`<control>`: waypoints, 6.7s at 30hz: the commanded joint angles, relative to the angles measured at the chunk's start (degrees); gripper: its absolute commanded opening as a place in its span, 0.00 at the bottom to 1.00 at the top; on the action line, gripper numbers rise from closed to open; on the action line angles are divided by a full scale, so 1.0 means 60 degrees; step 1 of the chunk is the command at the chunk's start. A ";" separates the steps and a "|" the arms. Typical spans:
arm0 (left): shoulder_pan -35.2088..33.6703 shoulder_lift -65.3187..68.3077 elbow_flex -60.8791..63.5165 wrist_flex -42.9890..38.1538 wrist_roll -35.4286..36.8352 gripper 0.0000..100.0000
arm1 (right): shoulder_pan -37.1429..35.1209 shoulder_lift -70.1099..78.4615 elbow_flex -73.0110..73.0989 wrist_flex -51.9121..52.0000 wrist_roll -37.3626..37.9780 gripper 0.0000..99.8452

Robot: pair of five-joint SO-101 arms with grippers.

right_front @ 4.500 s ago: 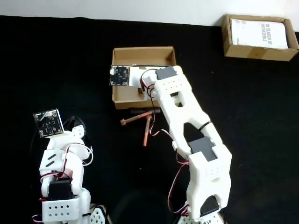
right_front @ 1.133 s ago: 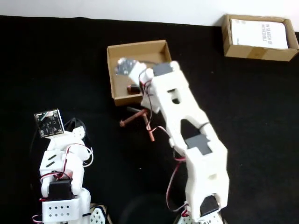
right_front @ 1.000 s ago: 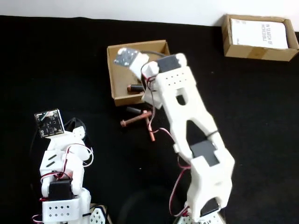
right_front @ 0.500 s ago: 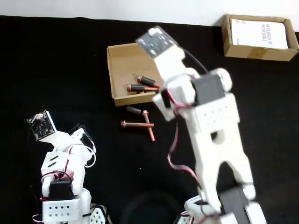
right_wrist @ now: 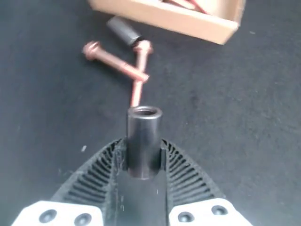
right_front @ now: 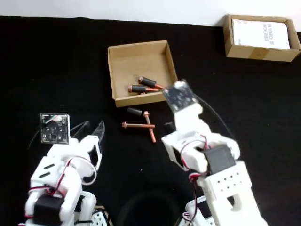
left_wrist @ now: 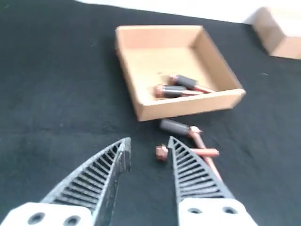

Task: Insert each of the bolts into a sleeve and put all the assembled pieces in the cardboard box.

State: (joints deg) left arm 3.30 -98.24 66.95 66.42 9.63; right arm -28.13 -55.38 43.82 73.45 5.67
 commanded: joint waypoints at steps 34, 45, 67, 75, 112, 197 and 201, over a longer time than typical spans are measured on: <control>0.1341 2.1355 -1.4908 0.5495 0.6256 0.13 | 0.5487 -0.1590 0.3495 -0.4022 -0.0264 0.01; 0.1853 2.2234 -1.5495 0.5538 0.6374 0.13 | 0.4711 -0.1590 0.3700 -0.4037 -0.0264 0.01; 0.1853 2.3114 -1.8498 0.5597 0.6476 0.13 | 0.4608 -0.1560 0.4476 -0.4579 0.0469 0.01; 0.1883 2.3158 -1.8147 0.5626 0.6476 0.13 | 0.4608 -0.1546 0.4447 -0.4637 0.0484 0.01; 0.1443 2.1355 -1.4073 0.4073 0.6447 0.13 | 0.4505 -0.1531 0.4447 -0.4901 0.0484 0.01; 0.3978 1.2110 -1.3311 0.3077 0.0557 0.01 | 0.1267 -0.8212 0.8037 -0.6615 -0.0938 0.01; 0.3714 1.1495 -1.1187 -0.0029 0.0615 0.01 | 0.1267 -0.8300 0.8286 -0.7597 -0.0952 0.01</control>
State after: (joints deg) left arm 26.33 -25.63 -6.99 79.96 12.79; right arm -20.22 -104.18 92.97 32.57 -0.04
